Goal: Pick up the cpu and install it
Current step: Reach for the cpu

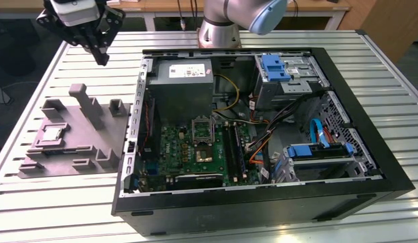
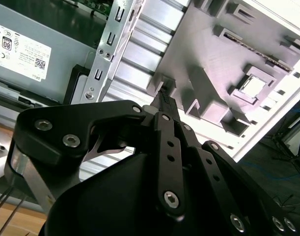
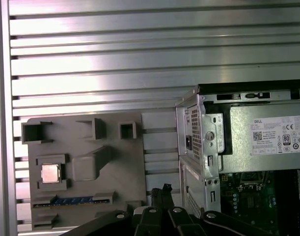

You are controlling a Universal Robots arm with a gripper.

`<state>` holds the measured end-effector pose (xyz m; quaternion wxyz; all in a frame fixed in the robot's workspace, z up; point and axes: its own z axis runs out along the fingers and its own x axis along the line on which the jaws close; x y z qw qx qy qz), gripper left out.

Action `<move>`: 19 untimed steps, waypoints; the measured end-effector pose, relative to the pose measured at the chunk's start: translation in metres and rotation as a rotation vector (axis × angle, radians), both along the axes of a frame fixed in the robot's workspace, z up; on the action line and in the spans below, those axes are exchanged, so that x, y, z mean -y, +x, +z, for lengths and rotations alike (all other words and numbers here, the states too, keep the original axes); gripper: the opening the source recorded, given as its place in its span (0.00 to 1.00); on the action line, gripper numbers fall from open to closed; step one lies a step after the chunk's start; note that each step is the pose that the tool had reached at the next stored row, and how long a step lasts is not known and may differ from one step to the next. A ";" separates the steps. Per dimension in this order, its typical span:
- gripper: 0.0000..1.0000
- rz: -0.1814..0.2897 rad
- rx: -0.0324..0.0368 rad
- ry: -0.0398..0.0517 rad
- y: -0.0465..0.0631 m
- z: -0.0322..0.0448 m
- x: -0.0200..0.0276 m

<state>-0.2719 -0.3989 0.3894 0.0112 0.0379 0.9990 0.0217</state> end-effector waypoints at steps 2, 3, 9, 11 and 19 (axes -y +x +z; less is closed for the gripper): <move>0.11 0.000 0.0000 0.0000 -0.001 0.0000 0.0000; 0.11 0.000 -0.0001 -0.0001 -0.001 0.0000 0.0000; 0.11 0.000 -0.0001 -0.0001 -0.002 -0.0001 0.0000; 0.11 0.000 -0.0001 0.0000 -0.002 -0.0001 0.0000; 0.11 0.000 -0.0001 -0.0001 -0.004 -0.0002 0.0000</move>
